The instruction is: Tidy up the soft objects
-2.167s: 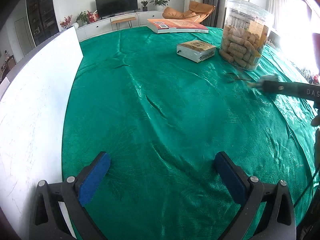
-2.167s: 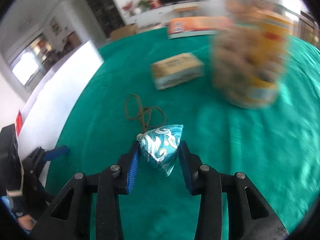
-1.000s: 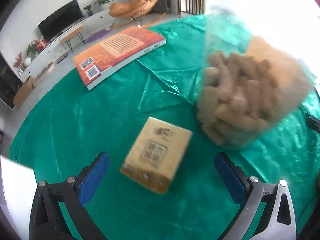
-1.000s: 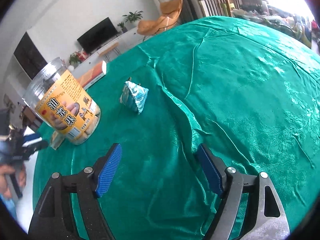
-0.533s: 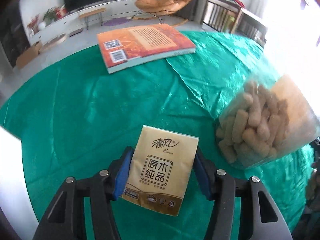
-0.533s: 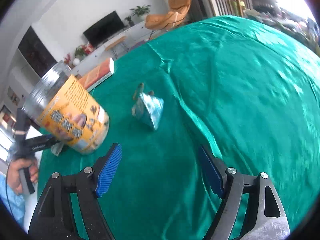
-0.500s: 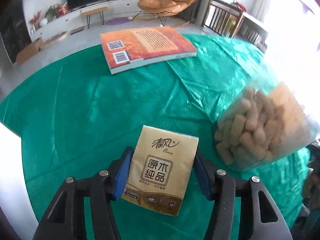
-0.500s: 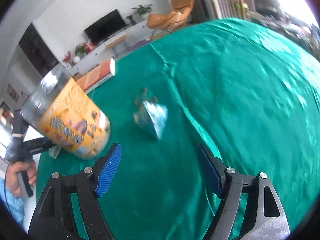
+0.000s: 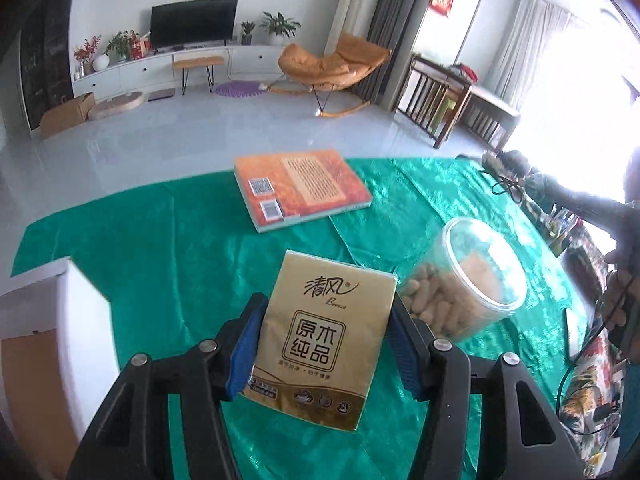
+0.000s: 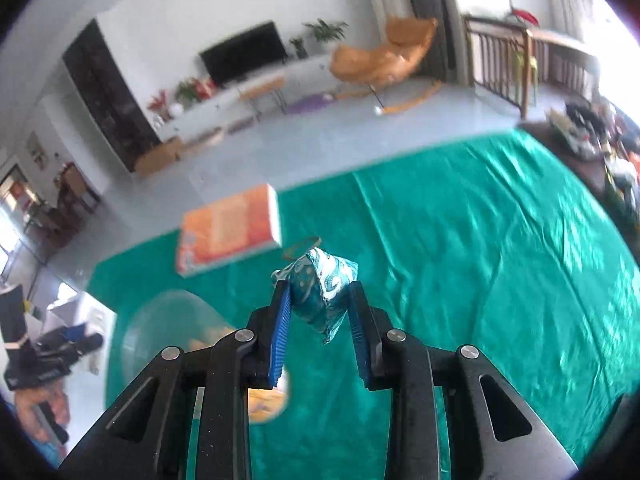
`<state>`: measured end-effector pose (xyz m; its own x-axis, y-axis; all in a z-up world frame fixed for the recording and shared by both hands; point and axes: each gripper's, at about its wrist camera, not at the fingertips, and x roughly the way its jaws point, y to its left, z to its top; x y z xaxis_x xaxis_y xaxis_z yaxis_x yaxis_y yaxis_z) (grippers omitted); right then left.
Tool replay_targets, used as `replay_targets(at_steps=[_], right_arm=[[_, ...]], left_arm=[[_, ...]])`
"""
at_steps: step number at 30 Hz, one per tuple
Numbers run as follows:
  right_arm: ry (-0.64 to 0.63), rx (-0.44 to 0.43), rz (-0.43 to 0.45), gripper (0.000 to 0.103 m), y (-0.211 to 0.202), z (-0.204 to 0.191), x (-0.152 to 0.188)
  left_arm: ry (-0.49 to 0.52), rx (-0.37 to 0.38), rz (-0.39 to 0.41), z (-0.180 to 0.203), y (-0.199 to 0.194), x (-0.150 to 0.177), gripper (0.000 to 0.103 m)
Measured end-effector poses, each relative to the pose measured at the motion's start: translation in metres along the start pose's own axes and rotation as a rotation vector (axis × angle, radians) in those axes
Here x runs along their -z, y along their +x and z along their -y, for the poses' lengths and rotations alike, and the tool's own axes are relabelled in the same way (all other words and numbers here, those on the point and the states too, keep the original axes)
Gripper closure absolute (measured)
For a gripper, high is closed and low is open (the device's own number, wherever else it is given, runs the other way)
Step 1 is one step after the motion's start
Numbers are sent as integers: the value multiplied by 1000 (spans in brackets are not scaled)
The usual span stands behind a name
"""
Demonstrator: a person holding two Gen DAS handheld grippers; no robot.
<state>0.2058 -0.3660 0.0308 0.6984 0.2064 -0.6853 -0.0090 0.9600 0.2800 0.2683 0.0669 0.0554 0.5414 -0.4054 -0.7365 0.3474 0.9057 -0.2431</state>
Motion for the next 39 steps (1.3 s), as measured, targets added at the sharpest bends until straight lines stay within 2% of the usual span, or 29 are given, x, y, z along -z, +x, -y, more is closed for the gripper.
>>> replay_targets(at_steps=[3, 6, 10, 11, 12, 14, 15, 16, 17, 18, 20, 22, 26, 28, 31, 34, 39], right_arm=[[-69, -94, 32, 73, -29, -63, -5], [-147, -236, 18, 73, -52, -145, 14], [-264, -419, -48, 73, -60, -254, 59], [-292, -467, -74, 73, -58, -283, 74], [-312, -506, -101, 73, -54, -308, 88], [-351, -571, -165, 73, -42, -356, 118], [-371, -584, -191, 70, -35, -375, 132], [-393, -587, -215, 62, -28, -394, 146], [-412, -598, -249, 50, -20, -409, 159], [-423, -608, -280, 23, -14, -419, 169], [-441, -624, -308, 22, -9, -430, 188], [-469, -590, -308, 22, -7, -428, 200], [-547, -511, -284, 22, -5, -418, 222], [-575, -481, -282, 22, -9, -400, 228], [-603, -436, -287, 22, -12, -392, 243], [-604, -418, -297, 22, -17, -387, 252], [-621, -391, -291, 22, -24, -389, 262]], left_arm=[[2, -16, 37, -16, -54, 10, 45], [-18, -85, 71, -46, -117, 36, 45], [-64, -271, 91, -98, -192, 86, 42], [-76, -345, 88, -112, -209, 101, 41], [-85, -398, 82, -123, -220, 113, 37], [-117, -504, 63, -143, -240, 139, 16], [-134, -539, 64, -151, -247, 151, 4], [-157, -580, 78, -159, -257, 164, 2], [-171, -610, 84, -162, -261, 173, 2], [-187, -651, 85, -165, -264, 181, 2], [-211, -741, 92, -165, -269, 194, 2], [-230, -816, 102, -162, -268, 204, 2], [-281, -818, 125, -145, -266, 221, 2], [-296, -850, 141, -134, -266, 227, 2], [-318, -883, 161, -123, -261, 225, 2], [-328, -871, 168, -119, -264, 225, 2], [-309, -929, 173, -115, -269, 227, 2]])
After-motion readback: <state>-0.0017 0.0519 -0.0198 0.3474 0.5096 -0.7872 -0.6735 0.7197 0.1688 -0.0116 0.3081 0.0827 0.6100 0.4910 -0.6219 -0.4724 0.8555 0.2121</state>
